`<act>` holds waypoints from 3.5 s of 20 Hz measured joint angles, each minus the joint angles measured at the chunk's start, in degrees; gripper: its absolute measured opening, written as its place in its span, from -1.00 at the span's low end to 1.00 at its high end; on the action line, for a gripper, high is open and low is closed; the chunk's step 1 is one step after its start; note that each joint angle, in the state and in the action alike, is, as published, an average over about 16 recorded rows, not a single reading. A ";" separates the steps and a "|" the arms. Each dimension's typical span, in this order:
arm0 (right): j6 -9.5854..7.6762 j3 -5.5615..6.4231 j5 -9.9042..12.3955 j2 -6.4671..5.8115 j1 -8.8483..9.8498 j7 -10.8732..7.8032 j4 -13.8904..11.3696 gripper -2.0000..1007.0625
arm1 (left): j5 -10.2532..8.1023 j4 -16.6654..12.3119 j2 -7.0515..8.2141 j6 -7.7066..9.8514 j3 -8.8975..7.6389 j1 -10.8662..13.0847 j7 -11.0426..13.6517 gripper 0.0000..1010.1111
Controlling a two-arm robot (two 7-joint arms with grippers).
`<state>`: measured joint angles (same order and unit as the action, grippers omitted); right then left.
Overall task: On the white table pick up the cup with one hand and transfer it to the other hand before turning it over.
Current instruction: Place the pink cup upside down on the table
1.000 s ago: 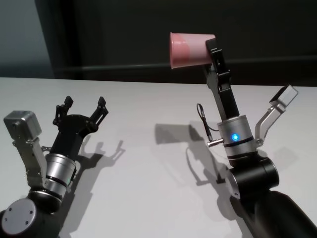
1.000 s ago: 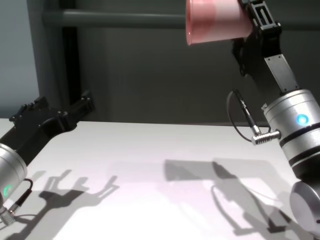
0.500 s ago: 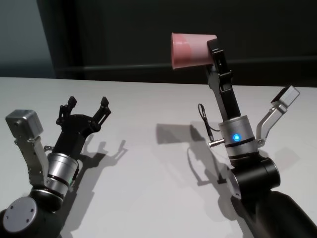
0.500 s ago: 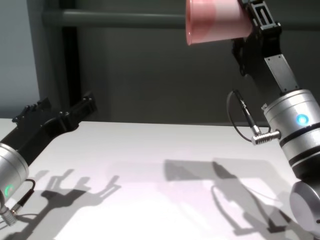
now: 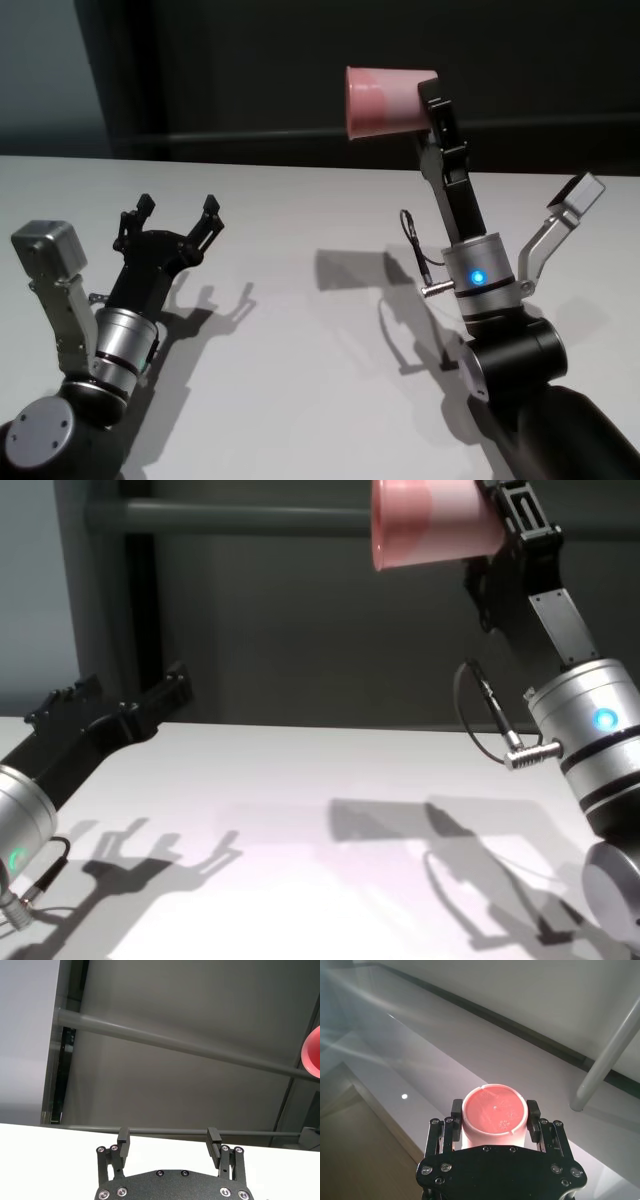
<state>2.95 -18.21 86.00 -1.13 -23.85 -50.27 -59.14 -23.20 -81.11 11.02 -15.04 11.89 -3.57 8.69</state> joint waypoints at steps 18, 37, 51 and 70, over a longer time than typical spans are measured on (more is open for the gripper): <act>8.03 -5.95 -22.97 -11.52 2.87 22.66 -15.26 0.47 | 0.05 -0.07 0.11 0.03 0.08 -0.07 -0.11 0.99; 3.98 -15.28 -48.76 -14.11 -1.19 37.43 -18.72 0.47 | 0.10 -0.09 0.16 0.03 0.10 -0.08 -0.11 0.99; 0.05 -17.25 -54.22 -12.84 -2.92 38.10 -16.47 0.47 | 0.11 -0.09 0.16 0.03 0.10 -0.09 -0.11 0.99; -4.98 -18.16 -58.27 -13.61 -0.57 37.03 -12.54 0.47 | 0.11 -0.09 0.16 0.03 0.10 -0.09 -0.11 0.99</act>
<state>-2.03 -36.37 27.74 -14.74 -24.41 -13.24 -71.68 -23.09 -81.21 11.18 -15.01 12.00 -3.66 8.57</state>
